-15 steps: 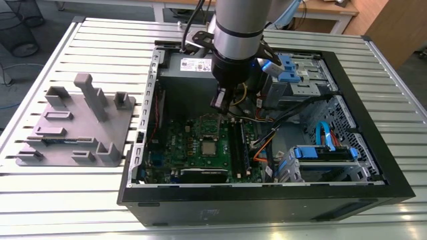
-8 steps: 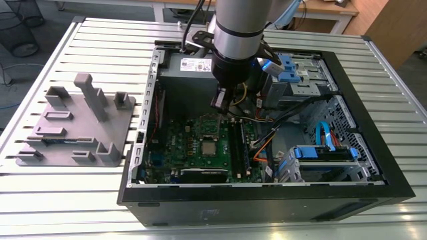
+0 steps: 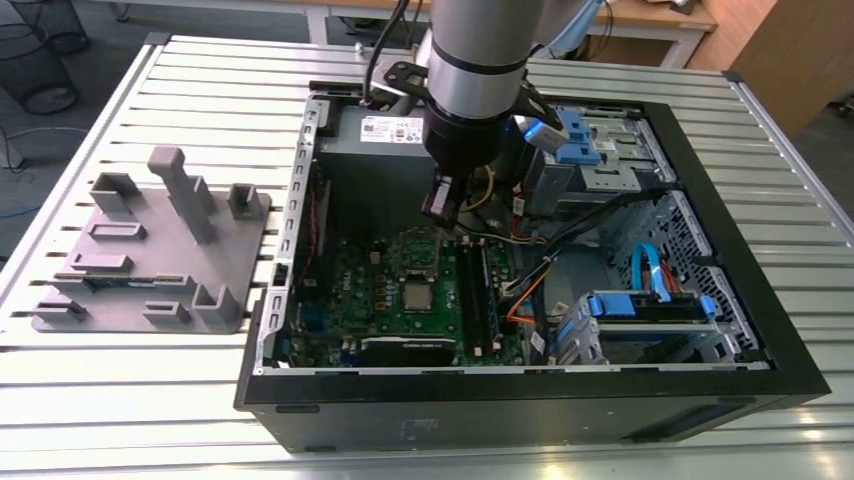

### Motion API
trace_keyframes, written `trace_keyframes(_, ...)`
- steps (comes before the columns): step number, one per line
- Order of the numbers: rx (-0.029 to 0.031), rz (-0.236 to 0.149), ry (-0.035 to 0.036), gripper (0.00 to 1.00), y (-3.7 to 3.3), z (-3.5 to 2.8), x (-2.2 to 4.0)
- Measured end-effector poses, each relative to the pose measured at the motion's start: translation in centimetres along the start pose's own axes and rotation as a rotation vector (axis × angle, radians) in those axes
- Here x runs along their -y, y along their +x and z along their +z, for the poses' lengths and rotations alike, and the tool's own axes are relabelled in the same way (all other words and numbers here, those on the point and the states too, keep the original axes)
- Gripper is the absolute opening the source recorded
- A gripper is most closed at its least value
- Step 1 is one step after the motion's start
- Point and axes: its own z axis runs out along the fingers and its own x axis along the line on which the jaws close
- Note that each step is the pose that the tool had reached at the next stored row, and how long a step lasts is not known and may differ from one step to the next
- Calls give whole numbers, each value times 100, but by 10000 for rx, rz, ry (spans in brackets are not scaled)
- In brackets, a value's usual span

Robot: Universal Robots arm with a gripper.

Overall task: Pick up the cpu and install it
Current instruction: 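Close the cpu cover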

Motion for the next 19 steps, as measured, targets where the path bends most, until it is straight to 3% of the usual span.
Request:
trace_keyframes(7, -32, 2, -146, 11, -4, 1, 17)
trace_keyframes(19, -47, 4, -262, 11, 0, 2, 25)
